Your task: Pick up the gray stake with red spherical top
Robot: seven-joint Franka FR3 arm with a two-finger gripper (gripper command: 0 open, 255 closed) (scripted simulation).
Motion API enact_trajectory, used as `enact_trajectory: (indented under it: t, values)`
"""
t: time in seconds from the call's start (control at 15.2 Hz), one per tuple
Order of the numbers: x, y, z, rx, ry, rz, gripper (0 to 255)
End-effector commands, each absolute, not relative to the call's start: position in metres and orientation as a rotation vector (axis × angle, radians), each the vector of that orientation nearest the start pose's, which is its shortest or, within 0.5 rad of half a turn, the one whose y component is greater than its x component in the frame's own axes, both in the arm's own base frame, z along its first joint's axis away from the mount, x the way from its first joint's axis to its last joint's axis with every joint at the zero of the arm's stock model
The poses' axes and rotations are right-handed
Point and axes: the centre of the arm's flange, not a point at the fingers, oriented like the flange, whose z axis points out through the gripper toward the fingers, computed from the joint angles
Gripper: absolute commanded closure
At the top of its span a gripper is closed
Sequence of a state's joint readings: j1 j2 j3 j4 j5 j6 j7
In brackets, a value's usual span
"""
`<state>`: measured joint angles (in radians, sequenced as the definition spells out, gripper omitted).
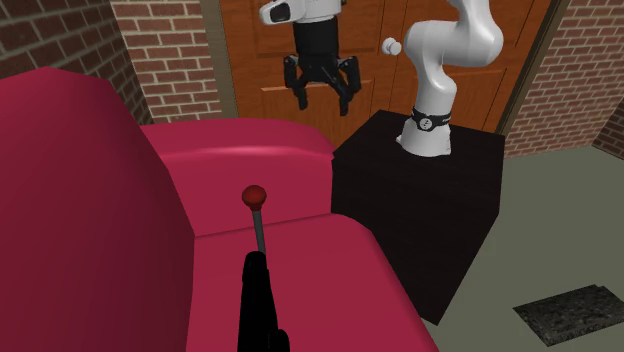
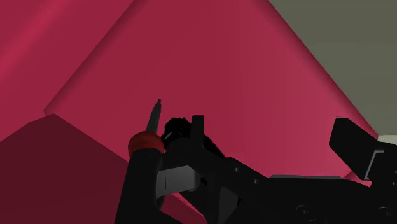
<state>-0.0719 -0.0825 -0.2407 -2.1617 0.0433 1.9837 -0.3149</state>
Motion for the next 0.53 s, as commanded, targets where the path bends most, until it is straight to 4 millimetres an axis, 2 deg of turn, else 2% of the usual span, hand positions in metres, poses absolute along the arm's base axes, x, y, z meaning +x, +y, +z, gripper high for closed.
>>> enact_trajectory:
  t: [0.0,0.46]
  values:
    - [0.502,-0.171,0.407,-3.045,0.028,0.122,0]
    - [0.554,-0.224,0.345,-3.014,0.049,0.146,0]
